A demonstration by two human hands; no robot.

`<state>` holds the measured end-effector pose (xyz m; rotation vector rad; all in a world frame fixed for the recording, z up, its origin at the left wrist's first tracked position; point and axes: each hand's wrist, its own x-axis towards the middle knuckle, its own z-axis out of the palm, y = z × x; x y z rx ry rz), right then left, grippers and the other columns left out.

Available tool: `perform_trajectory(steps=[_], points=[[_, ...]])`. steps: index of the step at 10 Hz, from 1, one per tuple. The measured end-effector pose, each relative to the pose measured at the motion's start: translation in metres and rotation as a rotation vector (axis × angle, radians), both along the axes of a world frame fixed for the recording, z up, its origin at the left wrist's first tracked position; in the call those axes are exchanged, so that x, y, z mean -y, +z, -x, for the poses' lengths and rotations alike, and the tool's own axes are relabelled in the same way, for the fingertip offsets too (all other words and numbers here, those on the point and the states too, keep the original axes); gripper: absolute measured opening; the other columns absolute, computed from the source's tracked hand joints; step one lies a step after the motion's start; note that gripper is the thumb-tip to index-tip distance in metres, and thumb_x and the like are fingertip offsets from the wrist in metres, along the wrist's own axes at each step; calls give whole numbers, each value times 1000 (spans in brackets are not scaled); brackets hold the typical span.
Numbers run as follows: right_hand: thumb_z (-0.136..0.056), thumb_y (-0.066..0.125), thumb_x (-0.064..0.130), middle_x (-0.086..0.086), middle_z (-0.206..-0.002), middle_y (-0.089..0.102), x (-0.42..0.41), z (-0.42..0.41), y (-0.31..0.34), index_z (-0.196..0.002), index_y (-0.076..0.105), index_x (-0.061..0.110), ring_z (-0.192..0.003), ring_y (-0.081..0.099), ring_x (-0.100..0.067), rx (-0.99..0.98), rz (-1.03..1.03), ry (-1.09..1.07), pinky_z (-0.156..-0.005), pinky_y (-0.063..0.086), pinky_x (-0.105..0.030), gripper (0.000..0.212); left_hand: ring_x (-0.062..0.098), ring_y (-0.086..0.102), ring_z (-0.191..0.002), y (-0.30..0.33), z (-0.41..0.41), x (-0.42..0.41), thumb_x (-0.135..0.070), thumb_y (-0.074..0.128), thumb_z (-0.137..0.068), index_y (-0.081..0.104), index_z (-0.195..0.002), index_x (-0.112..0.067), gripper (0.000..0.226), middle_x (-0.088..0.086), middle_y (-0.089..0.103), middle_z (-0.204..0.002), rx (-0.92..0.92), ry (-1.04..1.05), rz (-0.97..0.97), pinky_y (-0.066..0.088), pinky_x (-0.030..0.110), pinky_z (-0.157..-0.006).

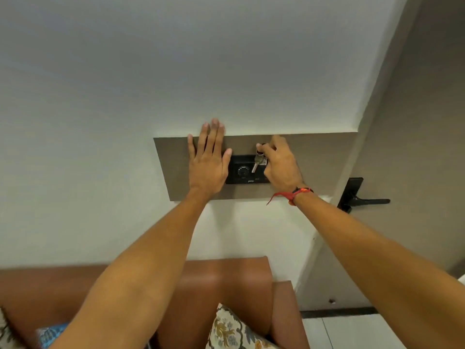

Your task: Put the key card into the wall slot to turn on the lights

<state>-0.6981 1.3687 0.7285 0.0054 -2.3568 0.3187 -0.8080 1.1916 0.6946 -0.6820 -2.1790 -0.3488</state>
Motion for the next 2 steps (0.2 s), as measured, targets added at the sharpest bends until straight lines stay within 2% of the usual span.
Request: perform_trajectory(steps=[1, 2], points=[[-77, 60, -6, -13, -112, 50, 6, -11, 7, -122, 55, 10, -104, 54, -29, 51, -75, -44, -78, 61, -45, 48, 23, 5, -163, 9, -10, 6, -46, 27, -109, 5, -166, -18, 67, 1, 3, -176, 33, 9, 45, 8, 57, -132], [-73, 64, 0, -12, -126, 47, 11, -31, 19, -137, 38, 21, -113, 46, -30, 92, -169, -114, -77, 61, -41, 72, 22, 8, -163, 25, -26, 18, -46, 26, -110, 9, -166, -17, 65, 2, 8, -176, 49, -42, 81, 17, 57, -131]])
